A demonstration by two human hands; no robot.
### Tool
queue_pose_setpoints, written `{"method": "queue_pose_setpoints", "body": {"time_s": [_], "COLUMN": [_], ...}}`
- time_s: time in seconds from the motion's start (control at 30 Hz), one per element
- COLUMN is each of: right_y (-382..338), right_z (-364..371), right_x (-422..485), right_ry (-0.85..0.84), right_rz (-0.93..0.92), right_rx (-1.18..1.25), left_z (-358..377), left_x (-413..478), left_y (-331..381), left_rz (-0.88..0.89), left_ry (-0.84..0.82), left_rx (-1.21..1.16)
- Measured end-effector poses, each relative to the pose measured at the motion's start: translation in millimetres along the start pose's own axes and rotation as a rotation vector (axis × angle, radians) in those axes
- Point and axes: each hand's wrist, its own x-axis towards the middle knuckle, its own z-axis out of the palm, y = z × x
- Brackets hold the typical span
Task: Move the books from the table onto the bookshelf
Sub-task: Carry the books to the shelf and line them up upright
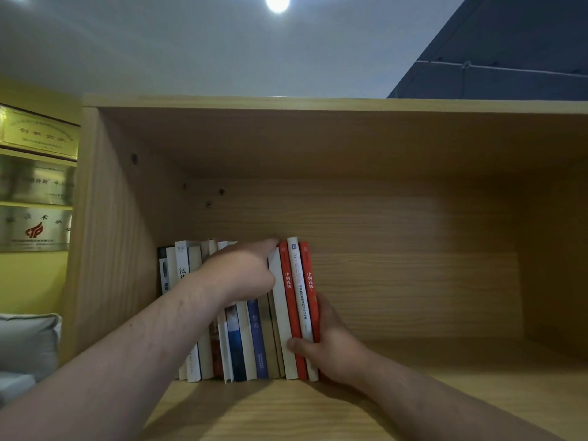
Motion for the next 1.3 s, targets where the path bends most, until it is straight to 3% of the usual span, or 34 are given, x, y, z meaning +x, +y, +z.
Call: {"method": "queue_pose_setpoints", "body": {"time_s": [0.17, 0.3, 0.6, 0.9, 1.07, 1.17, 1.3], "right_y": [7.2, 12.6, 21.2, 22.1, 24.7, 26.9, 28.7], "right_z": [-0.8, -6.9, -6.3, -9.2, -8.3, -7.4, -6.3], "right_x": [-0.1, -1.4, -2.7, -3.3, -0.4, 2.2, 3.0], "right_ry": [0.042, 0.053, 0.126, 0.106, 0.120, 0.126, 0.146], "right_rz": [-0.013, -0.023, -0.024, -0.063, -0.053, -0.042, -0.024], "right_rx": [0.010, 0.018, 0.068, 0.072, 0.074, 0.065, 0.056], "left_z": [2.4, 16.8, 67.5, 68.9, 80.4, 98.3, 95.1], "left_x": [-5.5, -8.3, -13.4, -26.3, -56.4, -67.7, -74.2], "left_y": [8.4, 11.2, 9.4, 21.8, 14.0, 13.4, 6.1], "left_rz": [0.075, 0.089, -0.014, 0.036, -0.161, -0.141, -0.139], "left_ry": [0.031, 0.145, 0.592, 0.555, 0.542, 0.380, 0.356], "left_rx": [0.232, 0.107, 0.141, -0.153, -0.650, -0.463, -0.519]}}
